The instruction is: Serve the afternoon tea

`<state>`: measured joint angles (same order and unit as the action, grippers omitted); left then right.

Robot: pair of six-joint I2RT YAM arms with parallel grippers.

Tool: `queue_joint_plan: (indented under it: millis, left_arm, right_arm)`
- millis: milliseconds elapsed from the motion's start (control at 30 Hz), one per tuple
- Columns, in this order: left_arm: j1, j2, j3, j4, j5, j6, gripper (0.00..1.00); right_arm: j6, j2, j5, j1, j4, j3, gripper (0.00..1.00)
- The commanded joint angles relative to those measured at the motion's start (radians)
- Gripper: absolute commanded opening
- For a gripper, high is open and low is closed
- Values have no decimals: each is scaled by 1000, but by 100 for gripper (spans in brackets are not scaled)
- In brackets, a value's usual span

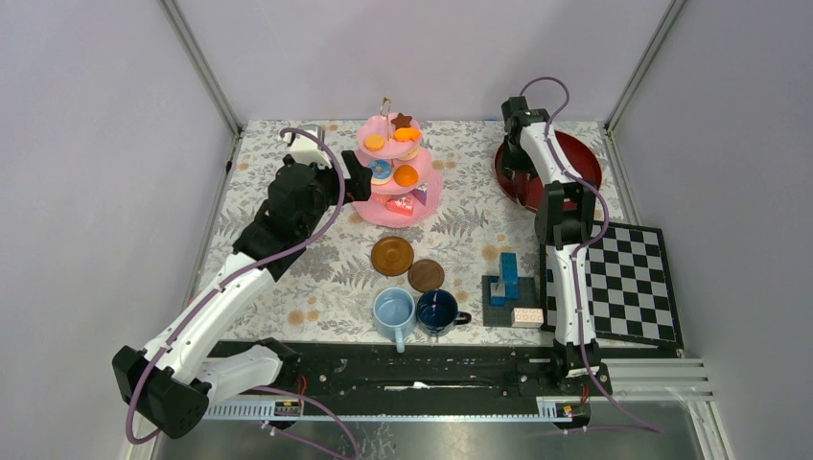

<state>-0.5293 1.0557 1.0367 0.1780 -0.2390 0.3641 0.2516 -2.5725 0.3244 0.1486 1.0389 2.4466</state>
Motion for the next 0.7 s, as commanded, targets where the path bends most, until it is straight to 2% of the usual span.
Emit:
queue_joint_plan:
  millis: [0,267,433,533,667]
  left_arm:
    - [0,-11,-6,-51,4,1,99]
    - [0,-17,-7,-51,2,2,99]
    - [0,-21,-8,-51,1,3,99]
    - [0,-20,-7,-49,1,3,99]
    - [0,-19,-7,-49,4,3,99]
  right_arm:
    - [-15,103,-7,7,-24,-26,30]
    - [-38,359,-73,-25,-193,-313,17]
    - [-16,506,-288,-124,-340,-570,14]
    - [4,590,-467,-191,-444,-721,13]
    - [7,692,-639,-226,-534,-851,12]
